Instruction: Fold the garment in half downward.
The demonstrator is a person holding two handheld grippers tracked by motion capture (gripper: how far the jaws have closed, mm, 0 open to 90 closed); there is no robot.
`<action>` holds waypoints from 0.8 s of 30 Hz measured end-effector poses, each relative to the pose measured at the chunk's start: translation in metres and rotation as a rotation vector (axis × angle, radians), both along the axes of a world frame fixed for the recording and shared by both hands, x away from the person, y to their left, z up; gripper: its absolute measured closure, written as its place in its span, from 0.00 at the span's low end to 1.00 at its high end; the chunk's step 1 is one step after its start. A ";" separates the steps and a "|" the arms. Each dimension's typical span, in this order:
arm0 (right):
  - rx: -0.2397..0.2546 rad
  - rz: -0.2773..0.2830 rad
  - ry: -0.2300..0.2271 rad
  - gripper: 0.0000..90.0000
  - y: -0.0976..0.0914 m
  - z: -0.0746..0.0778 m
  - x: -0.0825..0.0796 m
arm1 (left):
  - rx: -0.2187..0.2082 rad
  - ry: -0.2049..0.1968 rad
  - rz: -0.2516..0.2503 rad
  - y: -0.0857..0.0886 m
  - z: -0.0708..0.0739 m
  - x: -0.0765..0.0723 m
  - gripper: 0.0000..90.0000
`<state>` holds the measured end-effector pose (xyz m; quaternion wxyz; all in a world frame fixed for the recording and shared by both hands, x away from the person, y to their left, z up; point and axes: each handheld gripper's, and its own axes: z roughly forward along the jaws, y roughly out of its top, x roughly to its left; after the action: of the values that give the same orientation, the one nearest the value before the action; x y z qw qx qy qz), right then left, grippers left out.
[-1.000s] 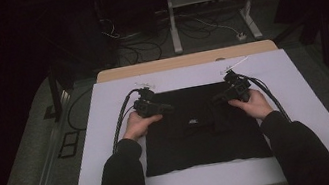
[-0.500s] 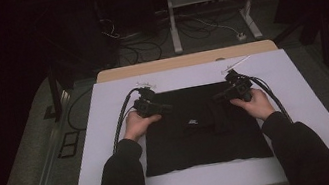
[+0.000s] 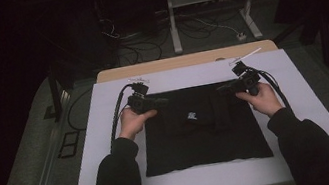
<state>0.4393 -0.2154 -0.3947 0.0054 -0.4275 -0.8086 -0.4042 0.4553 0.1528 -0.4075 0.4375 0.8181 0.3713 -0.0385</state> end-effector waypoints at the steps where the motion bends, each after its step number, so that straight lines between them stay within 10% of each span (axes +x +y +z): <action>1: 0.002 0.000 0.002 0.96 -0.001 0.002 -0.001 | -0.004 -0.002 0.004 0.000 0.002 -0.001 0.94; 24: 0.081 0.004 -0.022 0.96 -0.015 0.037 -0.037 | -0.068 -0.065 -0.010 -0.003 0.039 -0.038 0.94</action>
<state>0.4028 -0.2306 -0.3580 0.0146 -0.4207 -0.7923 -0.4416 0.4171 0.1498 -0.3685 0.4765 0.8055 0.3512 -0.0268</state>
